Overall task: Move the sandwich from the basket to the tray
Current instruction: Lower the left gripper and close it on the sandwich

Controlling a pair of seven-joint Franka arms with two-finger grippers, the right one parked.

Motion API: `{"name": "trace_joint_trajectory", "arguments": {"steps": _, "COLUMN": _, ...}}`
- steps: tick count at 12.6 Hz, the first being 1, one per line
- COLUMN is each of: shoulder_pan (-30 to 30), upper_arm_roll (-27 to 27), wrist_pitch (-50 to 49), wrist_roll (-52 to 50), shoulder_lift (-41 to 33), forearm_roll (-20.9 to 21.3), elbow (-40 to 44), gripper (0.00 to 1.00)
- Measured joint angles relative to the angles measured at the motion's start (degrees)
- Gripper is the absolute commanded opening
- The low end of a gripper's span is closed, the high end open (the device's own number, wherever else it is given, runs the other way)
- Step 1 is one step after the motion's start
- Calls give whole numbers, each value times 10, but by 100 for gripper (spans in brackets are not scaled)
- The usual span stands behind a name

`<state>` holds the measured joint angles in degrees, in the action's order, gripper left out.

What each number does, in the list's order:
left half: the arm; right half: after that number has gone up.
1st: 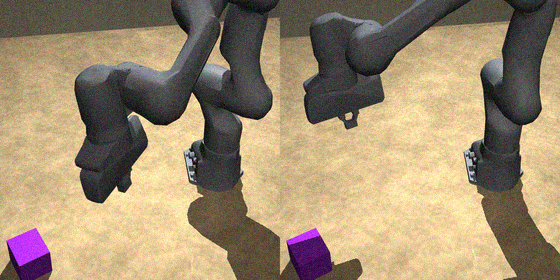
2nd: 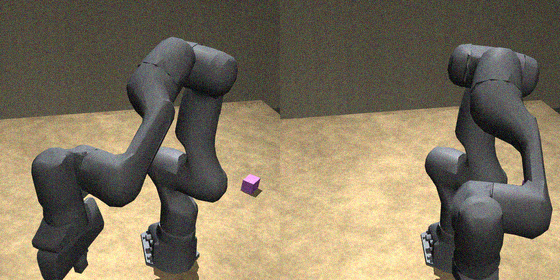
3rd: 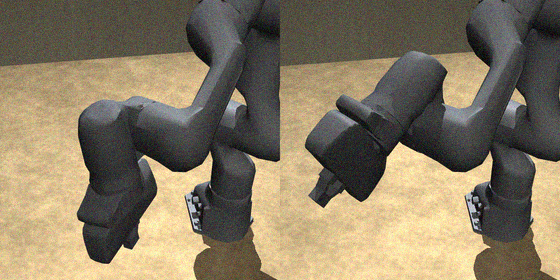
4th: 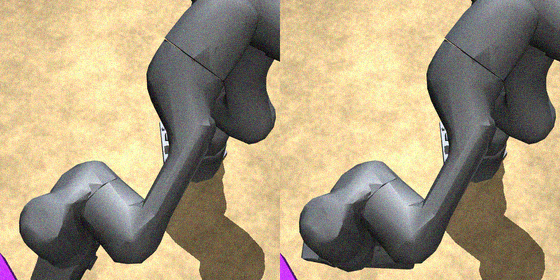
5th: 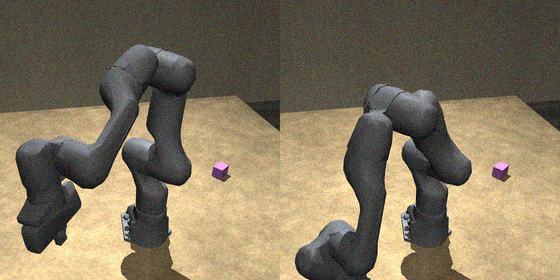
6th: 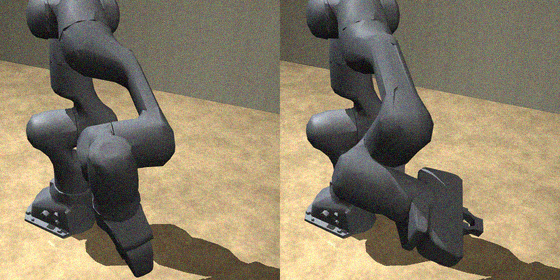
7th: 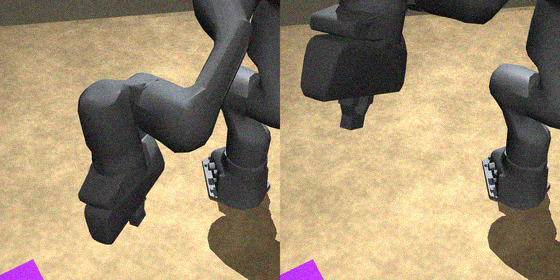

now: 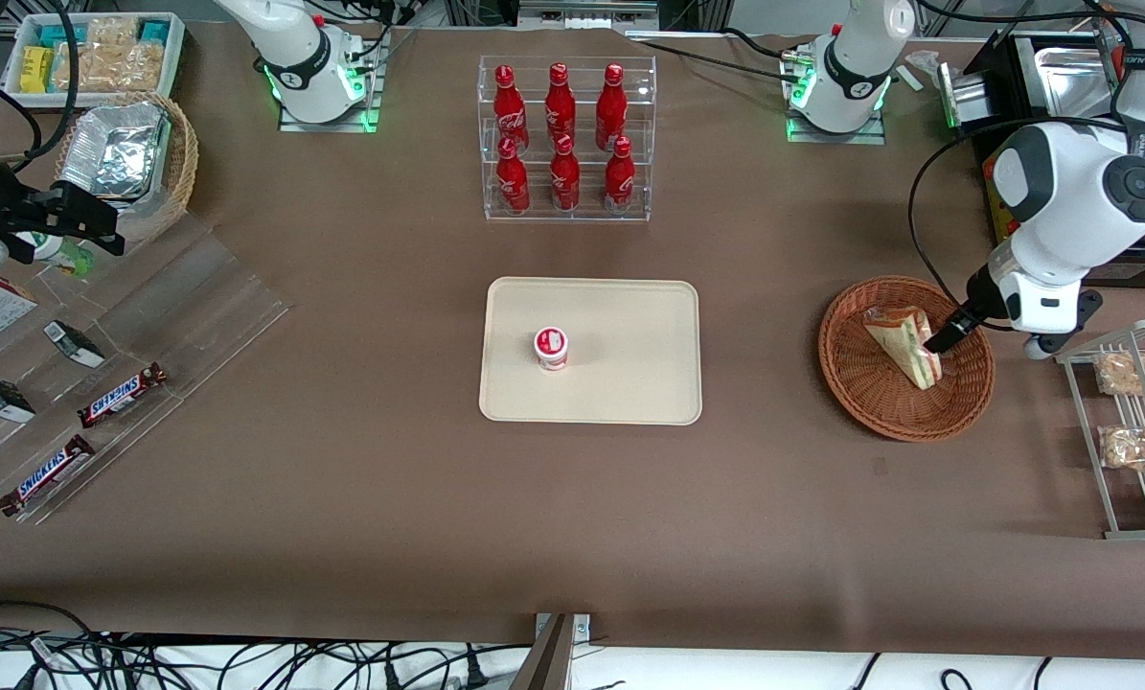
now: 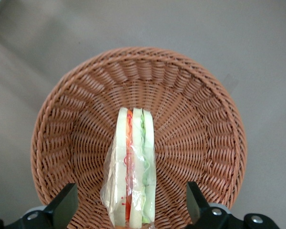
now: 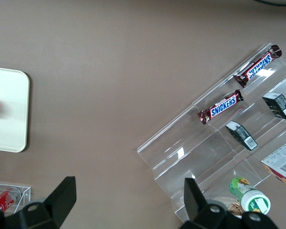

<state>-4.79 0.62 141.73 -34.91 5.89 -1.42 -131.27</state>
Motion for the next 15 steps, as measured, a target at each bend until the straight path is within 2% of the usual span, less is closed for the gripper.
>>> {"name": "trace_joint_trajectory", "arguments": {"steps": 2, "shoulder_pan": 2, "upper_arm_roll": -8, "wrist_pitch": 8, "wrist_roll": -3, "shoulder_lift": 6, "forearm_roll": 14, "elbow": -9, "gripper": 100}}
{"name": "trace_joint_trajectory", "arguments": {"steps": 10, "shoulder_pan": 5, "upper_arm_roll": -10, "wrist_pitch": 57, "wrist_roll": -16, "shoulder_lift": 48, "forearm_roll": 19, "elbow": -17, "gripper": 100}}
{"name": "trace_joint_trajectory", "arguments": {"steps": 15, "shoulder_pan": 9, "upper_arm_roll": -15, "wrist_pitch": 57, "wrist_roll": -75, "shoulder_lift": 53, "forearm_roll": 88, "elbow": -17, "gripper": 100}}
